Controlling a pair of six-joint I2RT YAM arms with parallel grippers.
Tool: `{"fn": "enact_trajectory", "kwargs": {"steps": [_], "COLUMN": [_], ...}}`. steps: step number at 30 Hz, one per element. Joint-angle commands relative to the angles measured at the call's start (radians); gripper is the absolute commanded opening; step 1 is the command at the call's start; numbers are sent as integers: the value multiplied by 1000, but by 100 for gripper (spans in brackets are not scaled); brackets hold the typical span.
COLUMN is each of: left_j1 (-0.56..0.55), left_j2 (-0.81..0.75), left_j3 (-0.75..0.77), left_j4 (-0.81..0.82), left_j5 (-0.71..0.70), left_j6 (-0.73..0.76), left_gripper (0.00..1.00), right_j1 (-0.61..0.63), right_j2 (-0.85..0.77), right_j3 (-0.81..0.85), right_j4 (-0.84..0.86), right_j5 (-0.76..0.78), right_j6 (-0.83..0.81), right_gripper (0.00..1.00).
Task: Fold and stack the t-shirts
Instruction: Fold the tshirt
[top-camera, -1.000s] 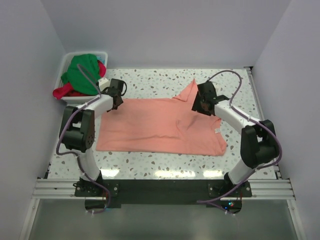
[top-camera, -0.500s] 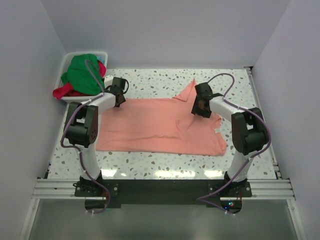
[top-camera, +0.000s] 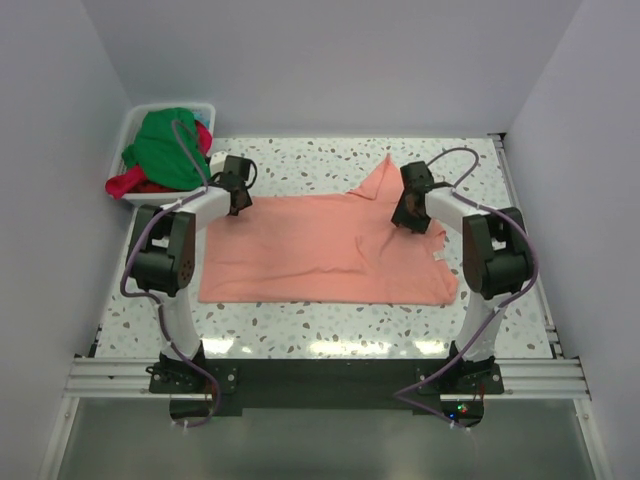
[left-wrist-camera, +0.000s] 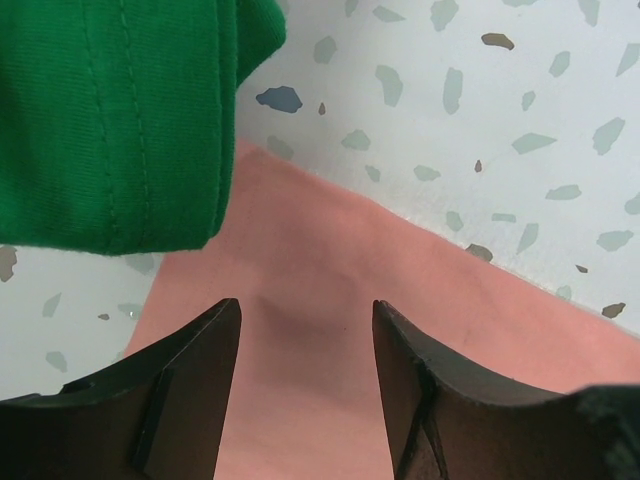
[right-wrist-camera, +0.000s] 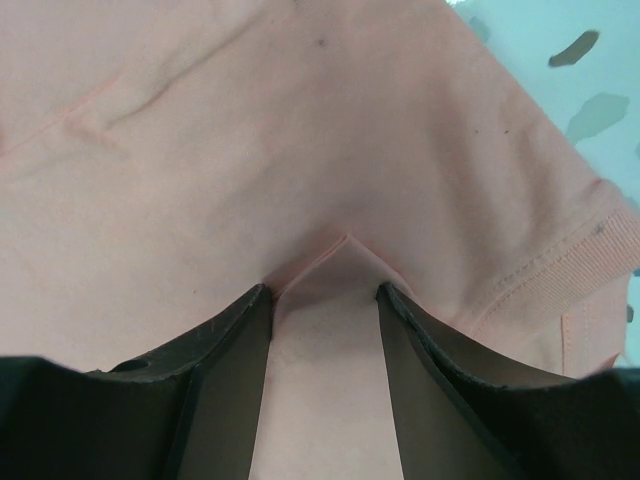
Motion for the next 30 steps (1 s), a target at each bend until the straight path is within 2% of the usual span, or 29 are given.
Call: {"fn": "enact_trajectory", "kwargs": {"steps": [1,14,20,30], "left_j1": [1,1,1,-1], "left_j2": [-57,4,64,201], "left_j3": [5,71,145,297], "left_j4": [28,5,11,-38], "left_j5": [29,-5,12,9], "left_j6": [-4,-23,-67,-124], "left_gripper": [61,62,62,60], "right_j1": [-58,-114,-114,-113], "right_j2": [75,21,-13,-118], "right_j3": [-2,-58,-86,-66], "right_j4": [-78,-118,-68,-63], "right_j5": [43,134,59,39], "right_j6": [-11,-43,-46,-69], "right_gripper": [51,49,46,45]}}
